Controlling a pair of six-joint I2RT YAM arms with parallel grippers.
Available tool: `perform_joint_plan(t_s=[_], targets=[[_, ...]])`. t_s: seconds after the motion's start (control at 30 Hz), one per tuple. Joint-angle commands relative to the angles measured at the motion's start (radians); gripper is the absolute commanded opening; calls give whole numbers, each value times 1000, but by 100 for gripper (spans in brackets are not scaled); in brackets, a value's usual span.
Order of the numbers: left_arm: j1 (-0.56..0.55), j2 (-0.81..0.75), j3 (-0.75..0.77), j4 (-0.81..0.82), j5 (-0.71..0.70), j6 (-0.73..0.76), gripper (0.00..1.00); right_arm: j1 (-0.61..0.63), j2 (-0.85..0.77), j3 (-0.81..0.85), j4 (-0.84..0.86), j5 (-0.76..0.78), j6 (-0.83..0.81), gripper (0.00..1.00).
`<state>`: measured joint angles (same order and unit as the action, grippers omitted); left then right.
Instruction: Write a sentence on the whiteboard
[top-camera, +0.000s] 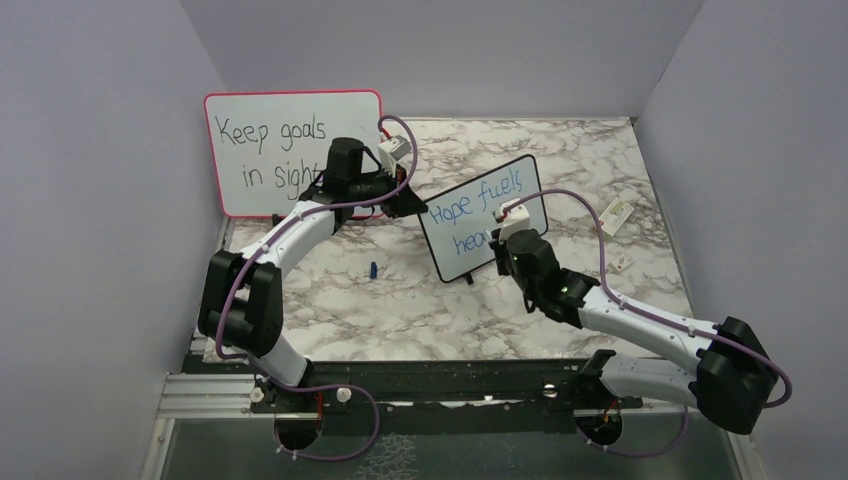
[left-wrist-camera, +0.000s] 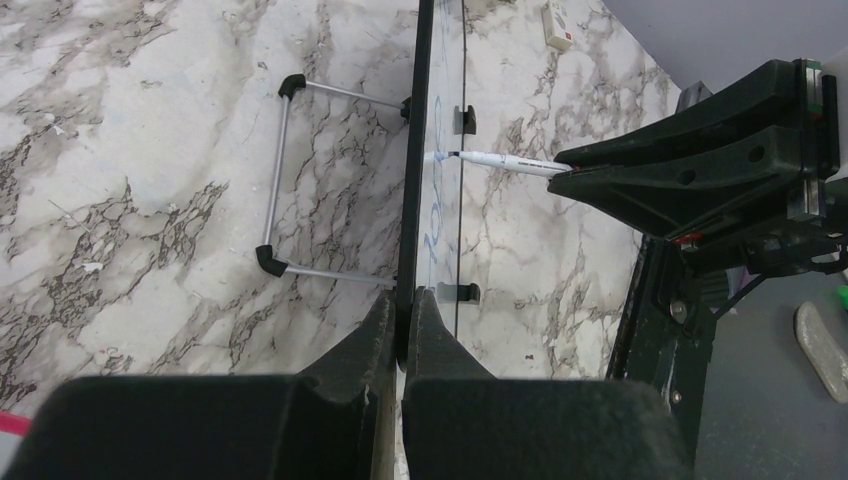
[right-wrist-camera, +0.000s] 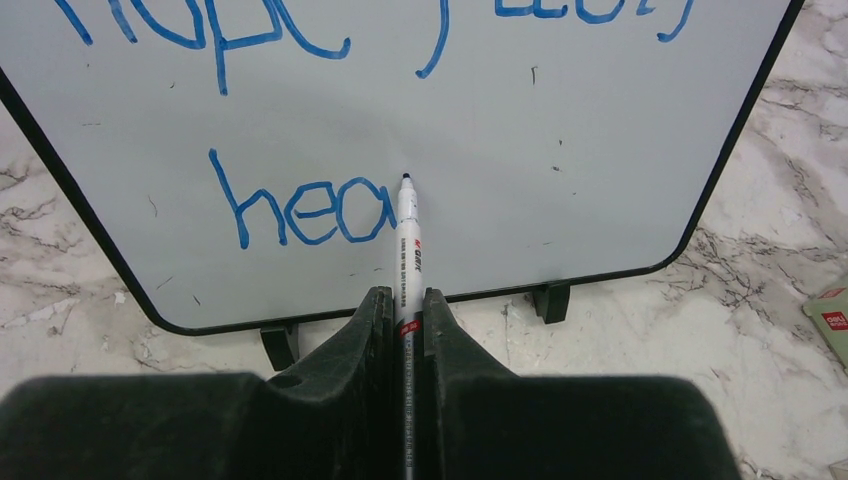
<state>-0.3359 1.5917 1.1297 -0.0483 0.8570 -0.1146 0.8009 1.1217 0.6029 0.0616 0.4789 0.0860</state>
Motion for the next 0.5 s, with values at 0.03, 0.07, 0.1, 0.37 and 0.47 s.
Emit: perform_joint_plan(t_s=[0.03, 0.07, 0.1, 0.37, 0.47], targets=[[-20, 37, -9, -84, -40, 41, 0, -21, 15, 5, -1, -23, 11, 1], [-20, 37, -8, -84, -41, 41, 0, -22, 12, 4, -12, -22, 16, 1], [-20, 37, -8, -85, -41, 41, 0, -22, 10, 2, -24, -23, 21, 1], [-20, 41, -8, -85, -39, 41, 0, -25, 8, -9, -95, -44, 54, 1], [-20, 38, -9, -85, -40, 40, 0, -24, 12, -12, -108, -48, 65, 1]])
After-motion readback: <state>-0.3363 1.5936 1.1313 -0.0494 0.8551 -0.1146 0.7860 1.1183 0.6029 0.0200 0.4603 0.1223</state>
